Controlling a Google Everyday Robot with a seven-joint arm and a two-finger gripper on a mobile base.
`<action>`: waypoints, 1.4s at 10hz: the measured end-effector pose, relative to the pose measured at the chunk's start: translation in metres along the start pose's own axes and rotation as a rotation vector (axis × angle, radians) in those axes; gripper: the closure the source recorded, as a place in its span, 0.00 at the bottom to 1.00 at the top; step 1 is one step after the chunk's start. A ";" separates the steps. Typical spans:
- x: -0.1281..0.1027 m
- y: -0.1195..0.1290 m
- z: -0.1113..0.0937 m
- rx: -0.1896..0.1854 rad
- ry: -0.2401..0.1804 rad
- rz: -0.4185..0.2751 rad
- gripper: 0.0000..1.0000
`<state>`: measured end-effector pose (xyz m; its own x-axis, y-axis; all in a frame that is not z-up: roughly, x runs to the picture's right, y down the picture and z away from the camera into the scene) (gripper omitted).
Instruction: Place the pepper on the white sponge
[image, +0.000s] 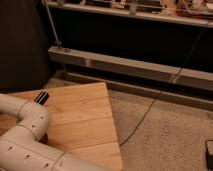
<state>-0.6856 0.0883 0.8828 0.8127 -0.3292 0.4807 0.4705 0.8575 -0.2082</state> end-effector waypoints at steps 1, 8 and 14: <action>0.001 0.009 0.001 -0.029 0.016 -0.020 1.00; 0.005 0.006 -0.009 -0.031 0.056 -0.026 1.00; 0.009 0.009 -0.008 -0.040 0.065 -0.001 0.63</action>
<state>-0.6716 0.0897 0.8790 0.8320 -0.3563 0.4253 0.4838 0.8411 -0.2418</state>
